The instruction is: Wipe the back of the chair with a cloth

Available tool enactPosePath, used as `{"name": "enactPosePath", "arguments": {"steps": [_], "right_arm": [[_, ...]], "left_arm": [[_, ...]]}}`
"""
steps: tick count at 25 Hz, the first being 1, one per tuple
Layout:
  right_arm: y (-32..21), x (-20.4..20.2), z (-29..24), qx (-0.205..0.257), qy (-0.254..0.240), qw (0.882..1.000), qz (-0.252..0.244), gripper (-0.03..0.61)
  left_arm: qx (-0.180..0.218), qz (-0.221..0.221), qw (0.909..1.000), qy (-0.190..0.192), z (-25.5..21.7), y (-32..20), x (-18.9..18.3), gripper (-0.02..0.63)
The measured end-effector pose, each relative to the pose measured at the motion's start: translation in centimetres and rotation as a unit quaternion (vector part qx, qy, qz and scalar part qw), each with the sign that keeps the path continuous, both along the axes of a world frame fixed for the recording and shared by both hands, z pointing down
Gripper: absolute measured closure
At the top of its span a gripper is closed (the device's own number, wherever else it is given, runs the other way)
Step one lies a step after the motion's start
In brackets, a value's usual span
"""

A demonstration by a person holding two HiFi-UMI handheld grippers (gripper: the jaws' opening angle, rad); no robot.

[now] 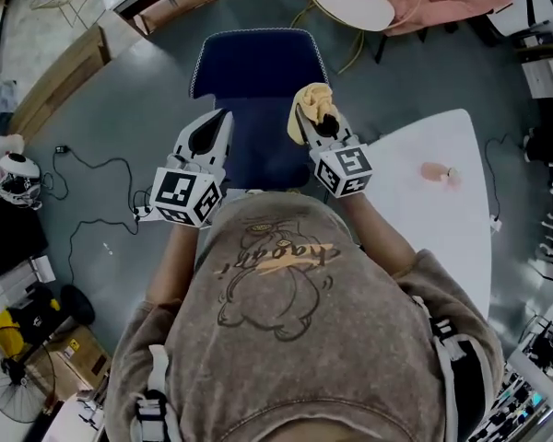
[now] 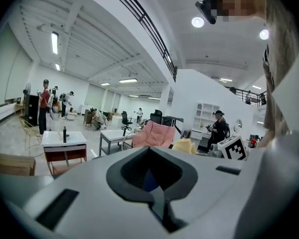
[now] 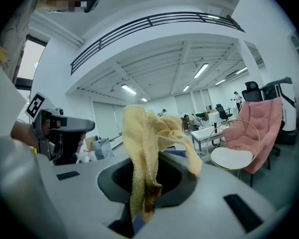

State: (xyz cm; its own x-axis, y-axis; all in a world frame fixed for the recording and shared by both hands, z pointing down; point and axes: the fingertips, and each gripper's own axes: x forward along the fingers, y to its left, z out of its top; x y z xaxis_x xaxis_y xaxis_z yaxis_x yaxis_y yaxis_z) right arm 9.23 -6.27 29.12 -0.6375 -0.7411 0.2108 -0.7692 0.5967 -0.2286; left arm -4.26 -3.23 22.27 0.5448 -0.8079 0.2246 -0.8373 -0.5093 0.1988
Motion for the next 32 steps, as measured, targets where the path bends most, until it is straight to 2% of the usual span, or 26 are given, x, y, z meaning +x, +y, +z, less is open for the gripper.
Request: {"name": "enactPosePath", "arguments": {"steps": [6, 10, 18, 26, 32], "right_arm": [[2.0, 1.2, -3.2, 0.028, -0.012, 1.000, 0.005, 0.508], [2.8, 2.5, -4.6, 0.037, -0.019, 0.999, 0.024, 0.508], [5.4, 3.1, -6.4, 0.053, -0.019, 0.998, 0.026, 0.508], [8.0, 4.4, -6.8, 0.055, -0.020, 0.998, 0.035, 0.508], [7.8, 4.6, -4.7, 0.050, -0.013, 0.998, 0.046, 0.508]], "left_arm": [[0.018, -0.003, 0.9998, 0.006, -1.3, 2.0, 0.3, 0.606], [0.019, 0.002, 0.9996, 0.020, -1.9, 2.9, 1.0, 0.606], [0.018, -0.004, 0.9997, 0.015, -1.7, 3.8, 0.5, 0.606], [0.017, -0.032, 0.9993, 0.004, 0.0, 4.5, -0.4, 0.606], [0.025, -0.048, 0.9985, -0.006, 0.9, 4.1, -1.0, 0.606]]}}
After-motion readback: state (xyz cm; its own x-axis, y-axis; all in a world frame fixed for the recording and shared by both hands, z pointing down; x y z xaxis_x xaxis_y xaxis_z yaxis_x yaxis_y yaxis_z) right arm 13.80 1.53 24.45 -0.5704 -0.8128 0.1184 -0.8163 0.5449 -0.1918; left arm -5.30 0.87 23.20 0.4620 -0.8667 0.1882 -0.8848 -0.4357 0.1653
